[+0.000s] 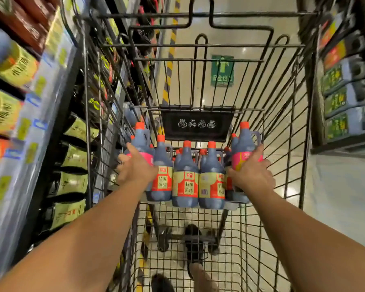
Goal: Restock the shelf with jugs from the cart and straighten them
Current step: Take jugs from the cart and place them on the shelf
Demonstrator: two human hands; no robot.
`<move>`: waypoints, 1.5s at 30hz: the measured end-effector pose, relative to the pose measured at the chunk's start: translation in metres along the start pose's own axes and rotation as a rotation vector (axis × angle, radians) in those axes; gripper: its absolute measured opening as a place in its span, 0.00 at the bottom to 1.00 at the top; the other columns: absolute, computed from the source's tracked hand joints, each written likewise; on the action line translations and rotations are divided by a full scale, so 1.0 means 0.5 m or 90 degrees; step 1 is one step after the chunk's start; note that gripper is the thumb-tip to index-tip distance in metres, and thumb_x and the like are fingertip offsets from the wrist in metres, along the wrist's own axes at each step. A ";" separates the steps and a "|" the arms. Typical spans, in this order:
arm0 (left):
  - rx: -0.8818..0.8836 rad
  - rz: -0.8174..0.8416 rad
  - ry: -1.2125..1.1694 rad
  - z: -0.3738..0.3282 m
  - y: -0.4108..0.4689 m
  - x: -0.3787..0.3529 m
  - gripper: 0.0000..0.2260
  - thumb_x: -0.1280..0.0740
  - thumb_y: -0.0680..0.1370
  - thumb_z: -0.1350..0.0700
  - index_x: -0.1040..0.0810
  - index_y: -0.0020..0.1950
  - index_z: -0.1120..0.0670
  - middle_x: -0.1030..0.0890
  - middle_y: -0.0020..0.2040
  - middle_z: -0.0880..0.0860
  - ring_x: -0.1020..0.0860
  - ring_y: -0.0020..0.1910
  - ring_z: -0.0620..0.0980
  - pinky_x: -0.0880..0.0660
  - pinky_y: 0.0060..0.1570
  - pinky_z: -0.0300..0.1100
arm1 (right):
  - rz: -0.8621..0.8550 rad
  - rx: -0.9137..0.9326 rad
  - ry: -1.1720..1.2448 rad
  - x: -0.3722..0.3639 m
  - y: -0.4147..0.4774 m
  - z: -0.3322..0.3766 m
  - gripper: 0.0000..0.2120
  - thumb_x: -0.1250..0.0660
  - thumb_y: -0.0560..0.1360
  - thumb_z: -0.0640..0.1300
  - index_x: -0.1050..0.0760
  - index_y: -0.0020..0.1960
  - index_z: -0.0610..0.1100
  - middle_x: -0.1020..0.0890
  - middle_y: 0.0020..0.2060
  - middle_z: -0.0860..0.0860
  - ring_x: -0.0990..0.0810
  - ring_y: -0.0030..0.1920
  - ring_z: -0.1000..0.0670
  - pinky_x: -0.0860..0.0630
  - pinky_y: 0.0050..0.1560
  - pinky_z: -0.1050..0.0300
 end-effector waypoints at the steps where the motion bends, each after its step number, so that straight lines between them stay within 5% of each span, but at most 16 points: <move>1: 0.013 -0.008 0.004 -0.002 0.005 -0.004 0.52 0.26 0.70 0.40 0.58 0.80 0.50 0.44 0.74 0.60 0.33 0.67 0.67 0.30 0.59 0.61 | -0.002 -0.007 0.017 -0.002 0.005 -0.002 0.58 0.25 0.65 0.61 0.64 0.76 0.53 0.35 0.67 0.38 0.28 0.63 0.33 0.29 0.57 0.40; 4: 0.051 -0.018 -0.022 0.001 0.020 -0.020 0.55 0.24 0.68 0.39 0.58 0.80 0.55 0.49 0.78 0.59 0.37 0.71 0.66 0.30 0.61 0.61 | -0.023 -0.018 0.059 -0.010 0.015 -0.004 0.59 0.22 0.62 0.59 0.61 0.76 0.53 0.34 0.65 0.40 0.28 0.63 0.34 0.28 0.56 0.40; 8: 0.052 -0.053 -0.032 0.007 0.027 -0.039 0.59 0.21 0.64 0.41 0.56 0.80 0.57 0.44 0.76 0.59 0.34 0.69 0.66 0.28 0.56 0.61 | -0.050 -0.013 0.083 -0.020 0.023 -0.007 0.56 0.21 0.61 0.57 0.55 0.75 0.52 0.33 0.63 0.41 0.28 0.62 0.35 0.27 0.55 0.38; 18: 0.049 -0.091 -0.020 -0.005 0.012 -0.046 0.51 0.22 0.68 0.46 0.52 0.78 0.57 0.43 0.77 0.62 0.39 0.72 0.68 0.30 0.60 0.67 | -0.060 0.022 0.075 -0.017 0.021 -0.010 0.53 0.24 0.66 0.57 0.58 0.76 0.51 0.32 0.64 0.40 0.28 0.62 0.36 0.27 0.56 0.40; 27: -0.021 -0.124 -0.044 -0.005 -0.063 -0.036 0.47 0.23 0.68 0.44 0.47 0.76 0.54 0.31 0.68 0.59 0.27 0.62 0.63 0.27 0.51 0.58 | -0.068 0.082 0.094 -0.006 -0.032 -0.016 0.50 0.25 0.66 0.57 0.54 0.76 0.50 0.30 0.61 0.41 0.27 0.60 0.37 0.27 0.55 0.41; 34: -0.057 -0.155 -0.225 0.018 -0.157 0.028 0.44 0.21 0.59 0.43 0.38 0.69 0.50 0.26 0.62 0.54 0.22 0.55 0.61 0.27 0.43 0.51 | -0.111 0.193 0.125 0.038 -0.101 -0.016 0.51 0.25 0.64 0.60 0.51 0.75 0.49 0.29 0.61 0.41 0.25 0.58 0.37 0.25 0.47 0.46; 38: -0.095 -0.167 -0.331 0.034 -0.222 0.086 0.45 0.22 0.58 0.46 0.39 0.71 0.47 0.26 0.64 0.52 0.23 0.58 0.60 0.23 0.52 0.57 | -0.138 0.258 0.171 0.074 -0.160 -0.014 0.51 0.25 0.63 0.59 0.50 0.75 0.48 0.29 0.62 0.41 0.26 0.59 0.39 0.25 0.49 0.46; 45: -0.218 -0.217 -0.506 0.078 -0.353 0.214 0.49 0.18 0.60 0.50 0.41 0.74 0.50 0.27 0.63 0.51 0.25 0.60 0.53 0.26 0.57 0.48 | -0.204 0.380 0.306 0.141 -0.336 -0.004 0.51 0.26 0.59 0.64 0.45 0.74 0.50 0.27 0.63 0.47 0.24 0.59 0.44 0.22 0.50 0.46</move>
Point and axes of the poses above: each hand's wrist, its own y-axis towards the middle knuckle, its own x-axis out of the back of the hand, z = x × y, the point moved 1 cm from there along y, towards the middle knuckle
